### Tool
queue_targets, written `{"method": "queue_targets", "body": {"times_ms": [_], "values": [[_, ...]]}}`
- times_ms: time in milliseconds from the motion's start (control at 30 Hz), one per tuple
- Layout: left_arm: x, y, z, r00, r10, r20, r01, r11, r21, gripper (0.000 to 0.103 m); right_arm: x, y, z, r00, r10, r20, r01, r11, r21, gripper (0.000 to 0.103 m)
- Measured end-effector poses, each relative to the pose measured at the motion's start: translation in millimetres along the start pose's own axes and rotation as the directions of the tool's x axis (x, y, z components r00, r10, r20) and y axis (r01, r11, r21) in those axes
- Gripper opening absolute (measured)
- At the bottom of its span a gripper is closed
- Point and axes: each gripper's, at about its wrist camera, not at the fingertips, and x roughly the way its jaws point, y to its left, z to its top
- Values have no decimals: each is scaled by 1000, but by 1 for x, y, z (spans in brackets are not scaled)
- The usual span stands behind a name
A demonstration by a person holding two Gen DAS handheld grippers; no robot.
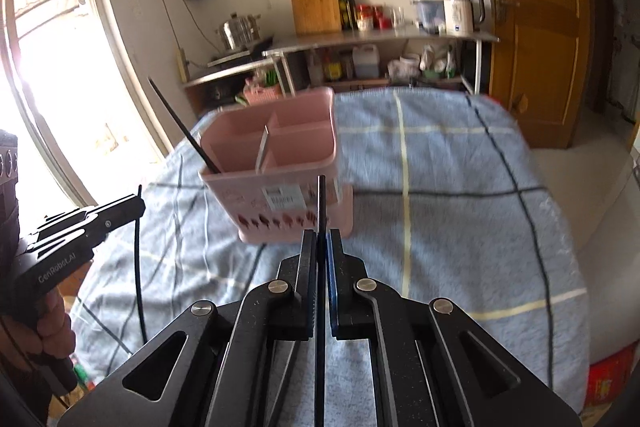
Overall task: Organize utensils
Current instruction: 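Lift the chopsticks with both tools and carry them above the pink basket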
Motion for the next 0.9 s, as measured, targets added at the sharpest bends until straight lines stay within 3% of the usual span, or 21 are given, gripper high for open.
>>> {"method": "queue_targets", "body": {"times_ms": [333, 900], "values": [[-37, 6, 29, 995, 4, 103, -3, 1000, -8, 4, -31, 4, 19, 995, 5, 100, -4, 1000, -12, 5], [-60, 5, 15, 995, -2, 102, 5, 1000, -28, 4, -54, 4, 8, 992, 4, 127, -3, 1000, -11, 5]]}}
